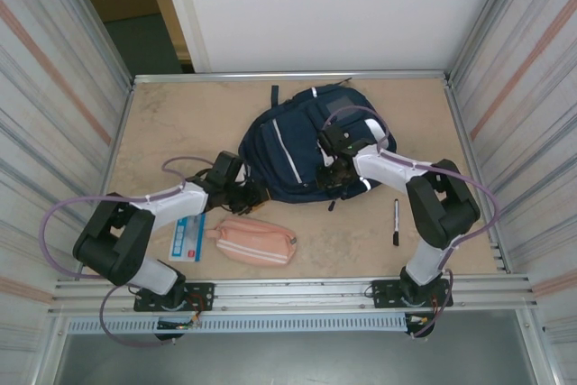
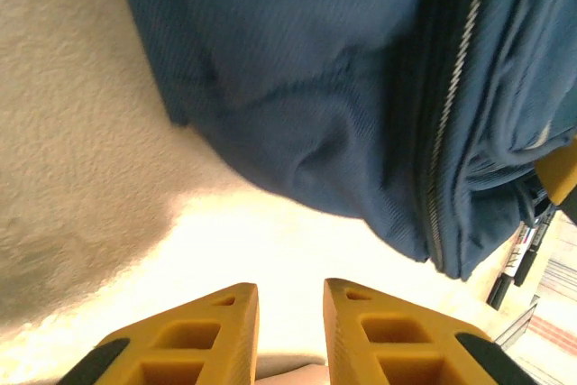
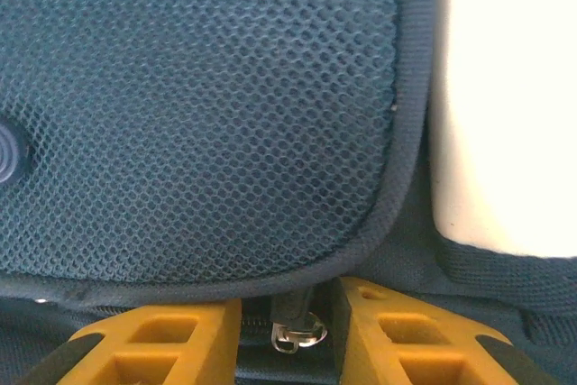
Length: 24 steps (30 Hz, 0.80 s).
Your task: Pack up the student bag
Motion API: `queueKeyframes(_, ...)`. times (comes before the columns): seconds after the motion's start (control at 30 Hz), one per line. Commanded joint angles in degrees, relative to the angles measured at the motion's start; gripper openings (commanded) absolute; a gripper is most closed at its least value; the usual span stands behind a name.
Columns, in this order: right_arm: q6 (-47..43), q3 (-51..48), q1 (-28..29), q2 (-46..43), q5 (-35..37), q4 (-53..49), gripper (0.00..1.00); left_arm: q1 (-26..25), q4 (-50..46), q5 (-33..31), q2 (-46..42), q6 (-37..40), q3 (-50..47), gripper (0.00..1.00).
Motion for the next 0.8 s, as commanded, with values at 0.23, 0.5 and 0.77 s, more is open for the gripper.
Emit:
queueKeyframes(0.23, -3.63, 3.03, 1.16, 1.60, 4.68, 0.41, 0.16, -0.37, 0.65, -0.37, -2.53, 0.01, -2.36, 0.24)
queueKeyframes(0.5, -4.48, -5.71, -0.34, -8.03, -7.03, 10.42, 0.07, -2.05, -3.20, 2.01, -5.23, 1.76, 0.89, 0.27)
queueKeyframes(0.77, -8.73, -11.03, -1.68, -11.97, -15.47, 13.90, 0.06, -2.53, -9.33, 4.81, -8.76, 4.20, 7.60, 0.34)
